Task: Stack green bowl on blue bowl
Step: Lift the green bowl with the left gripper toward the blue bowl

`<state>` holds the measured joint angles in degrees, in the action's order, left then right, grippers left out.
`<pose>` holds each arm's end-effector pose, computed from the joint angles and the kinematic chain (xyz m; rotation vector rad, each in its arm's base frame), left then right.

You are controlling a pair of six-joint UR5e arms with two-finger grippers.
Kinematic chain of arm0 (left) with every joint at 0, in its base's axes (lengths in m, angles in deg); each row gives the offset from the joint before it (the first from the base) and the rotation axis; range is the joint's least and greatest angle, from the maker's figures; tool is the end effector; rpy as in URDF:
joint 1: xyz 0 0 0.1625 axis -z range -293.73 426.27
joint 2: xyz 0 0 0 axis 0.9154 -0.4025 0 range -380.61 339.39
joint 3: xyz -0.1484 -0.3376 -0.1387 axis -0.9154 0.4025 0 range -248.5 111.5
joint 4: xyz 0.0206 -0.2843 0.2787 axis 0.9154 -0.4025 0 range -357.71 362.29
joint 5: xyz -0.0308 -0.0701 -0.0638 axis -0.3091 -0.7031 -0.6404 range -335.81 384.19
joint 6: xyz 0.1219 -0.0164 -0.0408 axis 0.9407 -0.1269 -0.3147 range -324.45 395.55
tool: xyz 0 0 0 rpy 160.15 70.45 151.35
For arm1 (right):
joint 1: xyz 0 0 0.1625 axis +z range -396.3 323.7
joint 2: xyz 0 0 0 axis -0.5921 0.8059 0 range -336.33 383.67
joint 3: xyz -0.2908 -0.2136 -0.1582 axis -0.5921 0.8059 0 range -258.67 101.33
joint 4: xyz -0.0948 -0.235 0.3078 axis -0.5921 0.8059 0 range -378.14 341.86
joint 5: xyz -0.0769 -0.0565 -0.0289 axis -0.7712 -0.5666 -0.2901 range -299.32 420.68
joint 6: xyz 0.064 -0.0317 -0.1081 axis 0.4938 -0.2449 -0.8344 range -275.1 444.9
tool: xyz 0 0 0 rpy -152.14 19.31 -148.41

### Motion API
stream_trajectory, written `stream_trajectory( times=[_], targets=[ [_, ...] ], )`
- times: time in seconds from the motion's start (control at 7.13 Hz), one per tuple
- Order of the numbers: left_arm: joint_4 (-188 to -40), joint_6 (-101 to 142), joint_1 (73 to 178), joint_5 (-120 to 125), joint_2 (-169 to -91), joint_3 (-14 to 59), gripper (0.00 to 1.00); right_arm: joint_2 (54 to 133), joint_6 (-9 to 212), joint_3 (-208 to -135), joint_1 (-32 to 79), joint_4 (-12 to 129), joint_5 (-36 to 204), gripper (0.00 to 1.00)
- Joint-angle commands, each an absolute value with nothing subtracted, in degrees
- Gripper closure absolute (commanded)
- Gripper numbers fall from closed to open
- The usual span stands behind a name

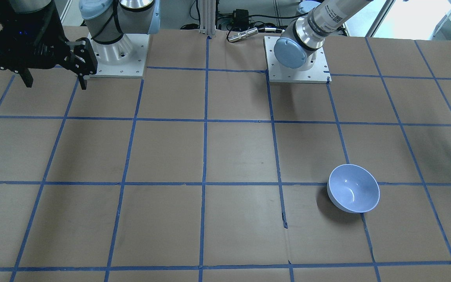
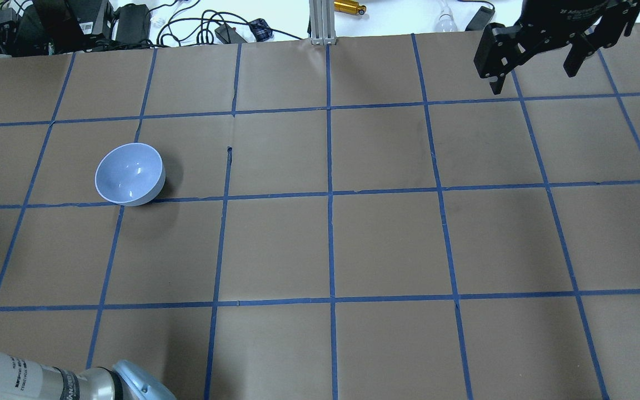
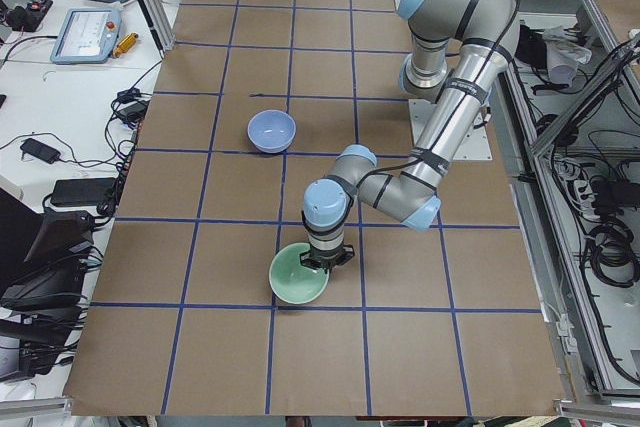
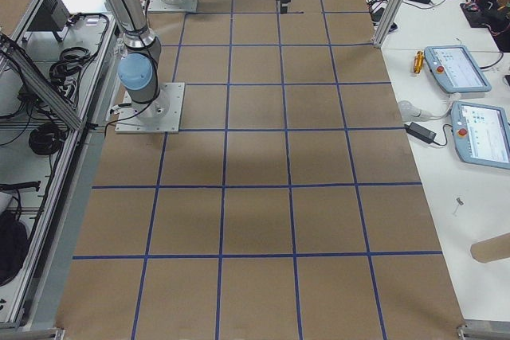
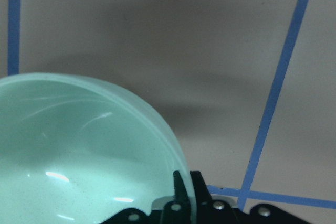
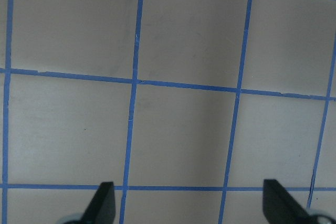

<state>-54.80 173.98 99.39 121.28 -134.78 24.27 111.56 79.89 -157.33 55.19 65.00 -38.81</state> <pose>0.4457 -0.4310 0.2342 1.9832 2.3145 0.2082 0.1246 -0.4872 0.4929 0.1635 -2.9699 0.0539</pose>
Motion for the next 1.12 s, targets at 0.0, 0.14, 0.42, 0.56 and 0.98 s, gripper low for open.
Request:
stream_trajectory(
  times=[0.0,0.14,0.42,0.56,0.98],
  targets=[
    [-57.8,170.92,106.75,121.31,-129.54,23.62,1.0,111.56,79.89,-157.33,55.28,65.0,-38.81,0.0],
    [-59.57,167.77,110.26,121.22,-127.33,22.66,1.0,111.56,79.89,-157.33,55.28,65.0,-38.81,0.0],
    [-63.52,156.73,119.92,121.05,-123.29,22.21,1.0,111.56,79.89,-157.33,55.28,65.0,-38.81,0.0],
    [-63.89,151.62,123.1,120.96,-122.57,22.29,1.0,111.56,79.89,-157.33,55.28,65.0,-38.81,0.0],
    [-68.0,128.44,136.37,121.75,-123.17,23.43,1.0,111.56,79.89,-157.33,55.28,65.0,-38.81,0.0]
  ],
)
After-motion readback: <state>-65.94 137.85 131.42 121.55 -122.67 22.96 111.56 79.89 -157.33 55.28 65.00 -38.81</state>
